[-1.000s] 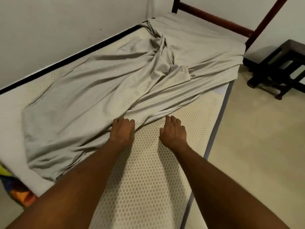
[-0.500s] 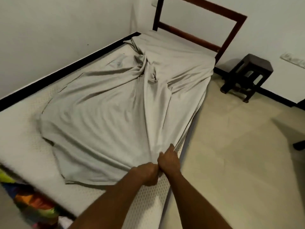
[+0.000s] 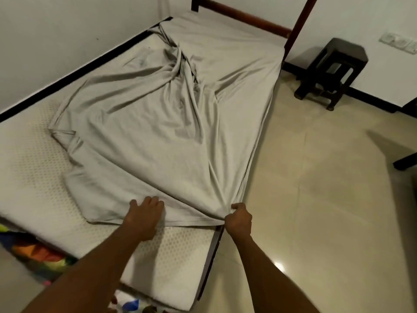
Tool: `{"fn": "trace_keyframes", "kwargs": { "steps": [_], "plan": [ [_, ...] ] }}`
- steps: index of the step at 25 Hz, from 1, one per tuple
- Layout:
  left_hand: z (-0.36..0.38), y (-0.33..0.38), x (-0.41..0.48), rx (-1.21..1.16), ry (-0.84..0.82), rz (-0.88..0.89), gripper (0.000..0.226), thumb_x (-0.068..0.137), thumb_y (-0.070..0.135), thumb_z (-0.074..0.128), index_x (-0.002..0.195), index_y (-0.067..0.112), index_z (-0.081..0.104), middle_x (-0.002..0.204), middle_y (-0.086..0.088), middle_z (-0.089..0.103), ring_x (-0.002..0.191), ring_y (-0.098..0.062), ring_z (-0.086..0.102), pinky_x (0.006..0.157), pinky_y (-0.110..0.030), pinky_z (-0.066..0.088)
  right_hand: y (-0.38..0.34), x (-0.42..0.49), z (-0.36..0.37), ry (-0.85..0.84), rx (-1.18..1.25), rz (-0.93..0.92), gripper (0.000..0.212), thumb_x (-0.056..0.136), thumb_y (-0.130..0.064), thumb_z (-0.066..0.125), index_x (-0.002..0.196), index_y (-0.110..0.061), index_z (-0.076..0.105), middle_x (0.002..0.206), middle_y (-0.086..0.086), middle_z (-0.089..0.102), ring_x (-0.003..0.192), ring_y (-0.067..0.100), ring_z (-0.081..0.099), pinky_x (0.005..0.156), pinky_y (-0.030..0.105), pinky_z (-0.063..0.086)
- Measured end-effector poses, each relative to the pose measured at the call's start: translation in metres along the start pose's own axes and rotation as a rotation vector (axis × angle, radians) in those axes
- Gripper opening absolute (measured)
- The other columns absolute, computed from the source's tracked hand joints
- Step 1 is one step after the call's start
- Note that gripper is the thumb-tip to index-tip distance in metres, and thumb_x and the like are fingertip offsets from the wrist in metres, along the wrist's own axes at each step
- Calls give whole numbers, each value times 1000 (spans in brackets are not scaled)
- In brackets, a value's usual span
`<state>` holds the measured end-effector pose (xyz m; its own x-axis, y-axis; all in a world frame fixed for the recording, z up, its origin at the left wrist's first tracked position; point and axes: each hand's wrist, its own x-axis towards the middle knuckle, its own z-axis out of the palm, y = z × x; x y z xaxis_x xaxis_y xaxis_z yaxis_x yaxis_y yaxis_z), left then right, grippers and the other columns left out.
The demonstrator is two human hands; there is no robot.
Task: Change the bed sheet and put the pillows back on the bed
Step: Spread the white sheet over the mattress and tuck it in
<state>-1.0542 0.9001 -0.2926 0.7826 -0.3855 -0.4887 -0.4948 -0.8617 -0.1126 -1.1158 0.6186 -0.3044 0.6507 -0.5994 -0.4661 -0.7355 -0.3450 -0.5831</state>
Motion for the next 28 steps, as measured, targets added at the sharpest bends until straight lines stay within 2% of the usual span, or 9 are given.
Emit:
{"fn": "trace_keyframes", "kwargs": {
  "steps": [3,6,8,13,15,19,21,24,28],
  "plan": [
    [36,-33,14,-15,198,-65,82,57,43,91,125,13,57,127,-10,59,114,-33,60,80,-60,48,11,0,15,20,262,77,32,81,2,51,105,-17,62,104,10,64,79,35,71,69,52,64],
    [42,-54,24,-39,339,47,38,69,20,85,103,18,68,116,-8,66,113,-33,63,87,-58,48,11,10,20,66,435,148,35,88,11,48,103,-16,64,100,-3,57,68,35,71,63,49,64],
    [35,-57,23,-132,394,158,27,81,9,68,104,20,61,104,-5,69,100,-32,69,89,-48,46,10,15,20,117,389,89,42,80,10,49,96,-25,66,110,6,65,80,36,72,70,50,64],
    [23,-29,-32,-194,-268,164,41,103,35,50,143,26,52,137,-6,63,124,-26,60,101,-33,43,-11,-18,20,167,-121,-95,42,85,-1,57,122,-21,63,134,4,46,117,27,54,91,41,54],
    [28,-3,-59,-405,-458,184,41,101,39,56,138,23,62,136,-4,63,122,-23,59,101,-32,46,-26,-37,26,141,-245,-251,41,85,-9,60,124,-21,63,142,3,45,128,26,47,99,43,49],
    [33,50,-84,-976,-864,196,15,94,34,73,93,20,73,91,3,66,82,-12,61,78,-29,52,-54,-73,57,-107,-459,-516,36,94,-20,55,129,-21,63,135,2,55,123,25,51,98,42,47],
    [32,66,-89,-1002,-1075,143,11,93,32,73,89,23,67,87,3,66,75,-10,65,76,-28,56,-57,-89,76,-264,-493,-584,39,99,-28,51,136,-18,59,134,6,56,123,28,52,100,42,47],
    [41,53,-83,-1112,-867,-13,18,101,24,64,99,7,69,88,-7,75,78,-23,75,78,-35,61,-48,-108,96,-432,-468,-517,48,102,-42,50,144,-18,53,138,7,53,127,27,51,103,42,48],
    [28,-21,-69,-1101,-181,-218,12,93,19,65,87,16,75,85,0,76,77,-20,74,76,-40,64,-31,-116,98,-392,-656,-560,50,100,-42,50,146,-24,46,136,3,47,124,24,48,97,40,49]
  ]
}}
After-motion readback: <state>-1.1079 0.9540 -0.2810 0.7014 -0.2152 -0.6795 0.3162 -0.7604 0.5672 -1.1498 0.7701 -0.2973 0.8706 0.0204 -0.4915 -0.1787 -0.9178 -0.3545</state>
